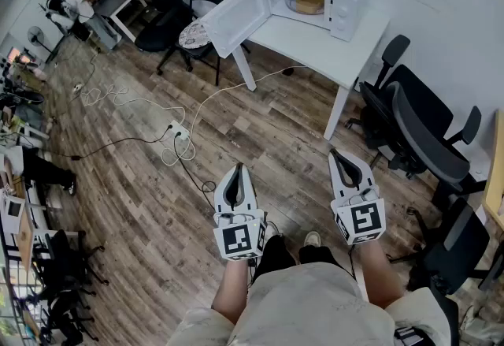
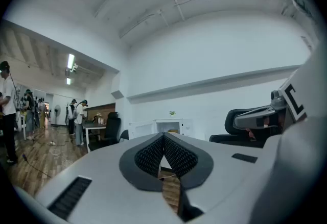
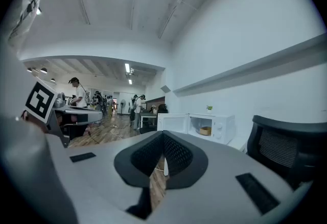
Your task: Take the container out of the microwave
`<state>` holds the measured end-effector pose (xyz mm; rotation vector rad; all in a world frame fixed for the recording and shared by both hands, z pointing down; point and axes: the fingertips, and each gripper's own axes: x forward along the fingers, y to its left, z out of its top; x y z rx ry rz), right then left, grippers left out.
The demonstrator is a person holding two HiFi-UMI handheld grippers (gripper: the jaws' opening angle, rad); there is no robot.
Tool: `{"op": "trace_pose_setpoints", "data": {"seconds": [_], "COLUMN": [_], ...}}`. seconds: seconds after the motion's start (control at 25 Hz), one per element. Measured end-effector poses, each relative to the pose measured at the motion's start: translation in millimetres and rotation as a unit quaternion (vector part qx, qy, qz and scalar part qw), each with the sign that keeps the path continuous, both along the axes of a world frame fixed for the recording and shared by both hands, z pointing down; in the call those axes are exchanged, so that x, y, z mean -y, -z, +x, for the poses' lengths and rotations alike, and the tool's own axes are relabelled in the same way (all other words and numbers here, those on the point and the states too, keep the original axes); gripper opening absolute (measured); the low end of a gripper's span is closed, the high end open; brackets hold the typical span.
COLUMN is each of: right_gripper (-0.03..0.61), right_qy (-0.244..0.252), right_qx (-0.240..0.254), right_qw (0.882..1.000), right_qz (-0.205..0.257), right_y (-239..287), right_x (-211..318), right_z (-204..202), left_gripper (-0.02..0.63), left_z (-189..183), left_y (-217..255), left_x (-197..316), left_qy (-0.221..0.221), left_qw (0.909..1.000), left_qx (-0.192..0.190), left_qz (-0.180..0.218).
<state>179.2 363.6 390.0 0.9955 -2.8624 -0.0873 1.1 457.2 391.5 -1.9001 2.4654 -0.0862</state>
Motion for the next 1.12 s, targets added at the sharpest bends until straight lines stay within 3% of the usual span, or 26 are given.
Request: {"op": "trace_pose_setpoints", "data": {"seconds": [0.32, 1.12], "right_gripper": [0.012, 0.014], "right_qy": [-0.007, -0.002], "right_qx": [0.014, 0.016], "right_qw": [1.0, 1.0], "right_qz": [-0.004, 0.008], "right_y": [6.9, 17.0], "right_x": [-2.4, -19.0], "right_z": [29.5, -26.4], "left_gripper": [0.006, 0.008], "left_z": [25.7, -8.2], "left_y": [15.4, 14.9], "left_x": [-5.9, -5.8], "left_qy": [-0.002, -0.027], "left_qw": [0.9999, 0.9995], "left_qx": [0.012, 0.011], "left_qz": [0.008, 0.013]}}
